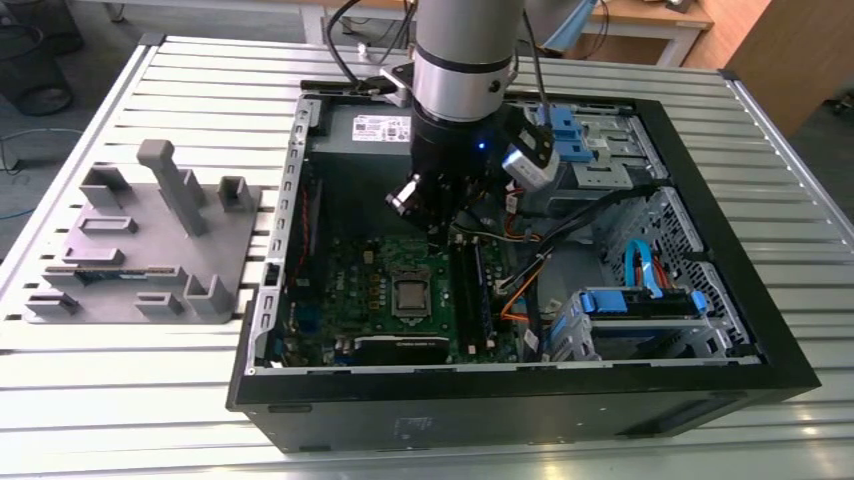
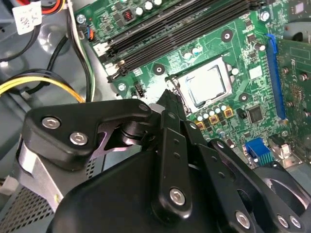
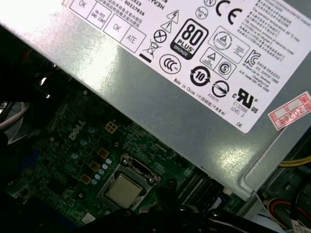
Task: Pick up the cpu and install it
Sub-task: 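Install the first cpu locking lever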
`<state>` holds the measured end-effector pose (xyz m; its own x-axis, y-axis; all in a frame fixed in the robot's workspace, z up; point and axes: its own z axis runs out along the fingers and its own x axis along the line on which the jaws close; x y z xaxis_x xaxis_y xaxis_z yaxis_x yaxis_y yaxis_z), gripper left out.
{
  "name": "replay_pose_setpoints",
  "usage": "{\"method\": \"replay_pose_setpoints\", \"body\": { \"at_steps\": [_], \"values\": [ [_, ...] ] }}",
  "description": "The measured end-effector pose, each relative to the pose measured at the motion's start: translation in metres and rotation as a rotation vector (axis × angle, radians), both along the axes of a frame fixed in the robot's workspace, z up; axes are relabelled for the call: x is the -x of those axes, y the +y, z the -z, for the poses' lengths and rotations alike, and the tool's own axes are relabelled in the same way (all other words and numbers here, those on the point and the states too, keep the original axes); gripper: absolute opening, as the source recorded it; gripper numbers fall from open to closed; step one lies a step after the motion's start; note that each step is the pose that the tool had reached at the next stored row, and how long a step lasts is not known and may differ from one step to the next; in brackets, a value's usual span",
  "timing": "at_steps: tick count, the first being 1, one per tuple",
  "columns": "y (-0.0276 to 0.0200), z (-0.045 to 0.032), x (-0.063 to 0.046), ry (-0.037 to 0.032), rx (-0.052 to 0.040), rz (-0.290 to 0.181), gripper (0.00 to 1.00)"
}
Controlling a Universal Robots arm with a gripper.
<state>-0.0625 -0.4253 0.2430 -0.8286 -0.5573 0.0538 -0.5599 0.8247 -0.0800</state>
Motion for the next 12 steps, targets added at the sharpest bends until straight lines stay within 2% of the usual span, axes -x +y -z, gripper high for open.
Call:
{"method": "replay_pose_setpoints", "body": {
  "at_steps": [2, 9, 12],
  "values": [
    [0.0000, 0.0002, 0.0000, 0.0000, 0.0026, 0.013, 0.11],
    [-0.0002, 0.0005, 0.0000, -0.0001, 0.0023, 0.015, 0.11],
    [-0.0021, 0.0008, 0.0000, 0.0000, 0.0025, 0.015, 0.11]
  ]
}}
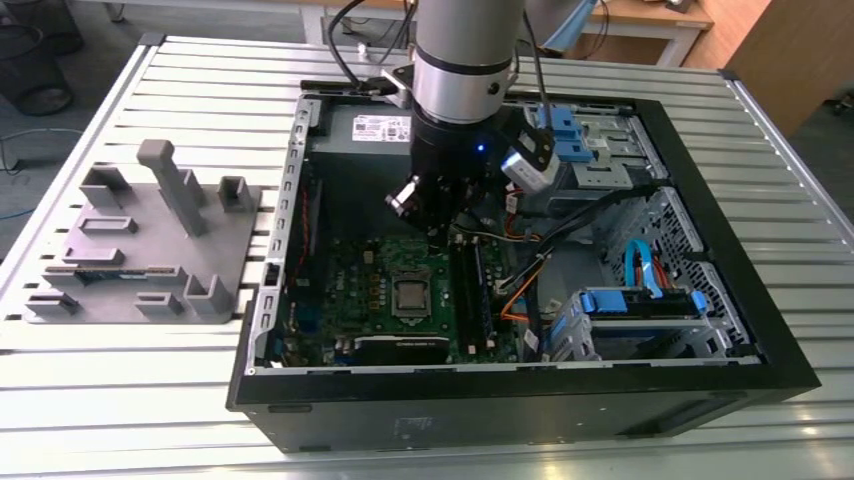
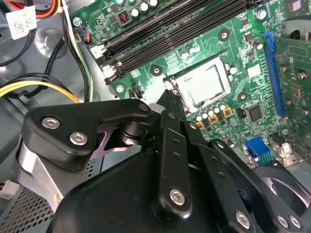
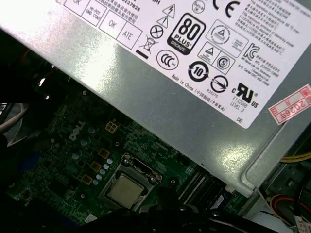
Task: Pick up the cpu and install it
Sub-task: 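Install the first cpu locking lever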
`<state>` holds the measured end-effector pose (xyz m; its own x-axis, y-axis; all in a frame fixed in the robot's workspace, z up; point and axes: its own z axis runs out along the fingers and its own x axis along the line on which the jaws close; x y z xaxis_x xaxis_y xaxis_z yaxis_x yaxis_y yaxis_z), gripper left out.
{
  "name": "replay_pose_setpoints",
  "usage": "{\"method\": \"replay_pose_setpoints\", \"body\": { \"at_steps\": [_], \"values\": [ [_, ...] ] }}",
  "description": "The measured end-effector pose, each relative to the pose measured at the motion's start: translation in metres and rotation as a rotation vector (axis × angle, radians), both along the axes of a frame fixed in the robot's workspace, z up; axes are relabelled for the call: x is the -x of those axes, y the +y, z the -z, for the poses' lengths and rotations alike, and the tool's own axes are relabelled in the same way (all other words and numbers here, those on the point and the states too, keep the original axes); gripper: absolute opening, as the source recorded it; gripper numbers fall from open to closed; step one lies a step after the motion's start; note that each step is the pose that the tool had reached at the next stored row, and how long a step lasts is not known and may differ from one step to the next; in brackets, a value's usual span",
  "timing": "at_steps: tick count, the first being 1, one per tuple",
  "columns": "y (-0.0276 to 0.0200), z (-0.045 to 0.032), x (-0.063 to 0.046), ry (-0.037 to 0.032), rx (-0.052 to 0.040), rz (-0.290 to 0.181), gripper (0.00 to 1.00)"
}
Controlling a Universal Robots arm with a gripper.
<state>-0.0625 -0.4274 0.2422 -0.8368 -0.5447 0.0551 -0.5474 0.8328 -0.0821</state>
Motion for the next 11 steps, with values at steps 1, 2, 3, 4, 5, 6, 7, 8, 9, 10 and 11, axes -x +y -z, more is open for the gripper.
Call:
{"method": "replay_pose_setpoints", "body": {
  "at_steps": [1, 2, 3, 4, 5, 6, 7, 8, 9, 10, 11],
  "values": [
    [-0.0010, 0.0001, 0.000, 0.0000, 0.0000, 0.000, 0.11],
    [-0.0022, 0.0003, 0.000, 0.0000, 0.0000, 0.000, 0.11],
    [-0.0036, 0.0004, 0.000, 0.0001, 0.0001, 0.000, 0.11],
    [-0.0050, 0.0006, 0.000, 0.0000, 0.0000, 0.000, 0.11],
    [-0.0066, 0.0008, 0.000, 0.0000, 0.0000, 0.000, 0.11],
    [-0.0082, 0.0010, 0.000, 0.0000, 0.0000, 0.000, 0.11],
    [-0.0099, 0.0012, 0.000, 0.0000, 0.0001, 0.000, 0.11],
    [-0.0117, 0.0015, 0.000, 0.0000, -0.0001, 0.000, 0.11],
    [-0.0136, 0.0018, 0.000, 0.0000, 0.0001, 0.001, 0.11],
    [-0.0154, 0.0020, 0.000, 0.0000, 0.0000, 0.001, 0.11],
    [-0.0169, 0.0023, 0.000, 0.0000, 0.0001, 0.001, 0.11]
  ]
}}
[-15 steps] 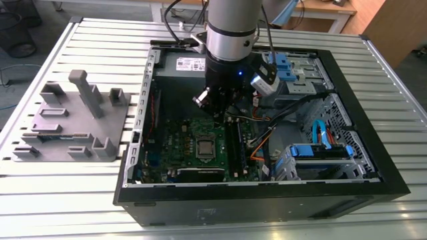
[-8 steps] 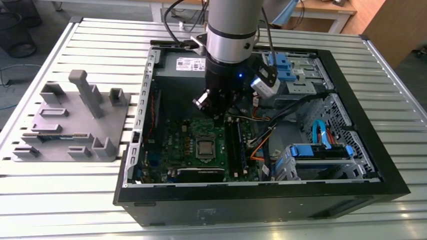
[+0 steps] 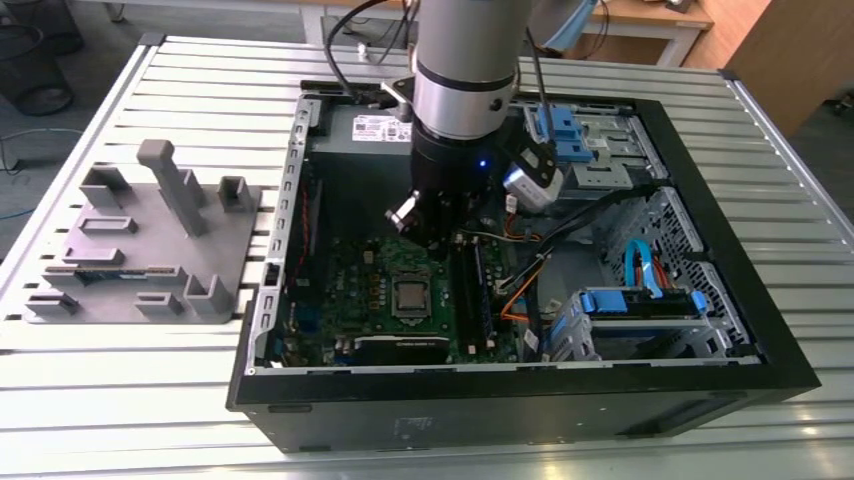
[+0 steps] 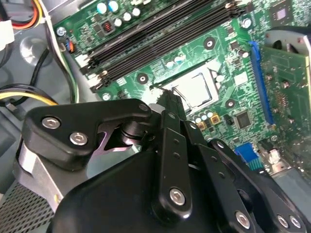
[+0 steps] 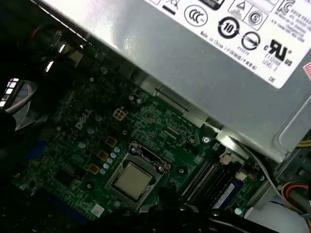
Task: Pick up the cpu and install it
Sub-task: 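Install the first cpu locking lever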
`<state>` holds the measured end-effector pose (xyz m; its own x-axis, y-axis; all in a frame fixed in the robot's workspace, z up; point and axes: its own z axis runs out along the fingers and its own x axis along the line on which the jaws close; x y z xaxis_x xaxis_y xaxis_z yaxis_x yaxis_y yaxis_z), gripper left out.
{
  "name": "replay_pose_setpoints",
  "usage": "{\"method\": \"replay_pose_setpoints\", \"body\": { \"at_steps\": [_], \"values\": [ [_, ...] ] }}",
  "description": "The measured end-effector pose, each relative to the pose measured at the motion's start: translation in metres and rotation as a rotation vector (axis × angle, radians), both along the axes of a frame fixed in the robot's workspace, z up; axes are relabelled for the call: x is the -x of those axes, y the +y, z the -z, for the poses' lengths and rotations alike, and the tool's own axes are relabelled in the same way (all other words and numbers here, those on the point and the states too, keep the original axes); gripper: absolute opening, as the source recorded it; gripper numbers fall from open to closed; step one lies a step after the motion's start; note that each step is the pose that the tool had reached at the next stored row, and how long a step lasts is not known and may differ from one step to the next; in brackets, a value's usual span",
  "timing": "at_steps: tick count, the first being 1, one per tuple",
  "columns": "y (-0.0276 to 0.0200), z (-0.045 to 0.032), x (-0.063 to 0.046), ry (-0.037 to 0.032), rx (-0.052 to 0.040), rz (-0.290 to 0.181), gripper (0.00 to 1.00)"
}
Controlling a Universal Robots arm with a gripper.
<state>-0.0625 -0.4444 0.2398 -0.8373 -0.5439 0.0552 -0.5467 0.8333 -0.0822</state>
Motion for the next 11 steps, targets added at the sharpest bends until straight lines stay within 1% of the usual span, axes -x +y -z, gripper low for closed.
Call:
{"method": "replay_pose_setpoints", "body": {
  "at_steps": [5, 11],
  "values": [
    [-0.0050, 0.0018, 0.0000, 0.0000, -0.0001, 0.001, 0.11],
    [-0.0088, 0.0050, 0.0000, 0.0000, -0.0001, 0.001, 0.11]
  ]
}}
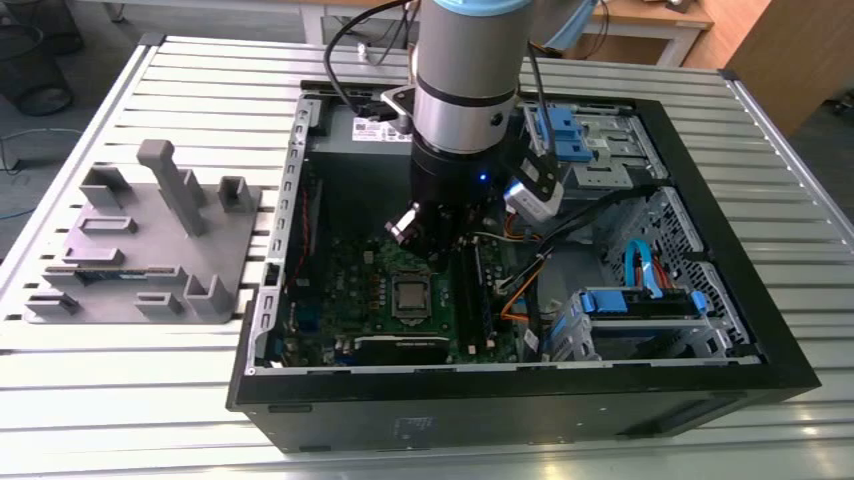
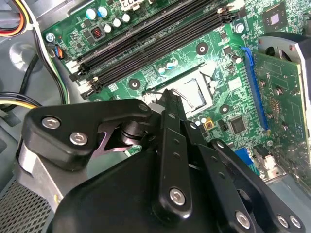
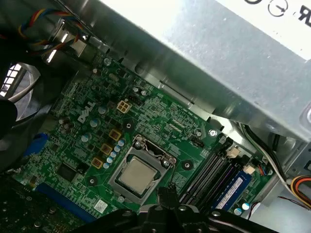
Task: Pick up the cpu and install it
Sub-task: 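Install the first cpu locking lever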
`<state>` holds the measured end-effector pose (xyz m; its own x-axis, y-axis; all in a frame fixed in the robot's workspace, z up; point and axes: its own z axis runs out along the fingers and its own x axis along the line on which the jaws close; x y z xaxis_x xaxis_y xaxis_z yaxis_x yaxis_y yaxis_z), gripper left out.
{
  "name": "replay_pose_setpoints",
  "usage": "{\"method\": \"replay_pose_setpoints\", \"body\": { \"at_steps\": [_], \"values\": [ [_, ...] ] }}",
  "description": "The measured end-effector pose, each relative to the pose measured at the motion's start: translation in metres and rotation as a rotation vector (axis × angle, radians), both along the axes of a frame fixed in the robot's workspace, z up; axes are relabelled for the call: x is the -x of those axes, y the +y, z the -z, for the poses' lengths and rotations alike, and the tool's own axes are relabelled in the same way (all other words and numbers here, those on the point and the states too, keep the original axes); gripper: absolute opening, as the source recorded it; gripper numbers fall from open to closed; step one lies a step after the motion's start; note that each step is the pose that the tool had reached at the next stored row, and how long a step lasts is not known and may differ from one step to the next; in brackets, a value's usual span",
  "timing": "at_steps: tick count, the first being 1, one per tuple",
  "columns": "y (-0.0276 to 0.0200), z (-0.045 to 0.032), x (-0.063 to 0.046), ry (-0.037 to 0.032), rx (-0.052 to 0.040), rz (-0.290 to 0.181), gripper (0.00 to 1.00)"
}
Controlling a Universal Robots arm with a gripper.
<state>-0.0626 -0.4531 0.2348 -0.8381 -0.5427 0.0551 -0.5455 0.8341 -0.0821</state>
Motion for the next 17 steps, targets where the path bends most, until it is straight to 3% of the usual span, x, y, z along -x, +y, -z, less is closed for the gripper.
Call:
{"method": "replay_pose_setpoints", "body": {
  "at_steps": [17],
  "values": [
    [-0.0003, 0.0038, 0.0000, 0.0000, 0.0000, 0.000, 0.11]
  ]
}}
